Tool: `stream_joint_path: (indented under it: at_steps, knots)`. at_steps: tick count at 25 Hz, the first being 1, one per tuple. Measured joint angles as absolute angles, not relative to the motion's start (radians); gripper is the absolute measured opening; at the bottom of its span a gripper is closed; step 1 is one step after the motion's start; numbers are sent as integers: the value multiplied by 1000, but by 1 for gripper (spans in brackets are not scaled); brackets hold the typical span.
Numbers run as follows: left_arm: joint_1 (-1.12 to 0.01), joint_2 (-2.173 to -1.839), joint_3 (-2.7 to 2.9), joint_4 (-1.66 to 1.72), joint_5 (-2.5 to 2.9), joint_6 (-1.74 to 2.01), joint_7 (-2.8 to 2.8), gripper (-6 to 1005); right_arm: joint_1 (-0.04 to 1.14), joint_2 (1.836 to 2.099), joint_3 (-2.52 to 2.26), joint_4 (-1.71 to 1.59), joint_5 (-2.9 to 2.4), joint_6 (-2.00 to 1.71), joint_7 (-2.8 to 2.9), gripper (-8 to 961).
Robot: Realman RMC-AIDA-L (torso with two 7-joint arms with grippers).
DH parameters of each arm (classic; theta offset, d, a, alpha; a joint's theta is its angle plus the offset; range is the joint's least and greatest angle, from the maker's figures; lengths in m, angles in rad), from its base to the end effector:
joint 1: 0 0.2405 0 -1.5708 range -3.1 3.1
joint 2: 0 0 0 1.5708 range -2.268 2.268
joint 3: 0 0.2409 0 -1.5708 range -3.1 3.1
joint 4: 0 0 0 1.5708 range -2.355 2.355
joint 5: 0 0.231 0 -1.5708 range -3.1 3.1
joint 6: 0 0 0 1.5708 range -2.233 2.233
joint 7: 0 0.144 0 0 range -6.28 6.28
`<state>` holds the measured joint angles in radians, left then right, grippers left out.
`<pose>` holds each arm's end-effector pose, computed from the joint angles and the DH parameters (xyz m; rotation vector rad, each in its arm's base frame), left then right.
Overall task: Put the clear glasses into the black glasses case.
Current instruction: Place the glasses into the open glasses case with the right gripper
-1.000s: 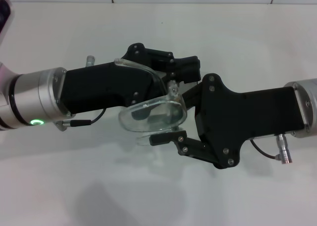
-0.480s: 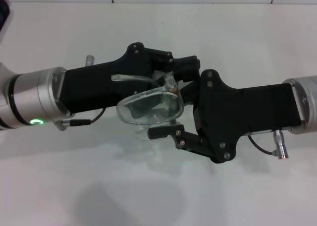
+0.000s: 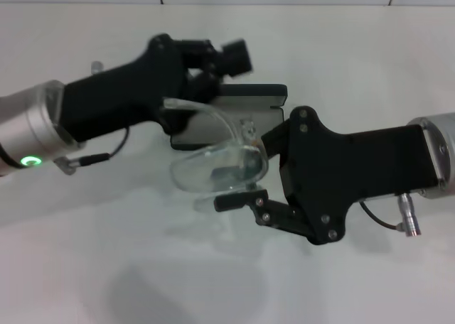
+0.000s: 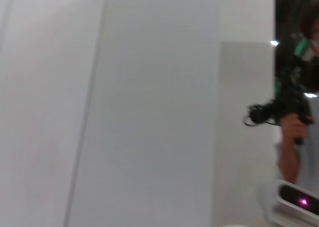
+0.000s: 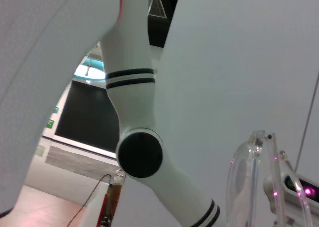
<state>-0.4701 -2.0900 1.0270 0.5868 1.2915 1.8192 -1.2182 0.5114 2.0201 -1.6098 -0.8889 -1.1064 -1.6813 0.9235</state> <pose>-0.1915 0.3099 0.0141 -2.5915 -0.2610 -1.5367 0.1062 0.2915 -0.0239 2.7030 0.6240 -1.3256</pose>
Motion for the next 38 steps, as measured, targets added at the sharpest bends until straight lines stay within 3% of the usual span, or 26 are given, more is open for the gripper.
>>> stream_joint_path:
  at_steps: [11, 15, 19, 28, 38]
  knots:
    - [-290, -2059, 917, 601, 1306, 1756, -1220, 64, 542, 2002, -1423, -996, -1368, -1525, 1386, 135]
    - [-223, -2044, 896, 615, 1308, 1745, -1221, 64, 620, 2007, -1316, -1131, -1720, -1502, 1682, 135]
    - [-172, -2051, 899, 665, 1322, 1752, -1232, 64, 751, 2009, -1282, -1177, -2005, -1528, 1874, 136]
    - [-153, -2057, 904, 731, 1460, 1778, -1262, 65, 1075, 2022, -1349, -1001, -2350, -1566, 2033, 136]
    - [-176, -2052, 904, 808, 1766, 1788, -1308, 65, 1144, 2028, -1524, -888, -2353, -1411, 2054, 137]
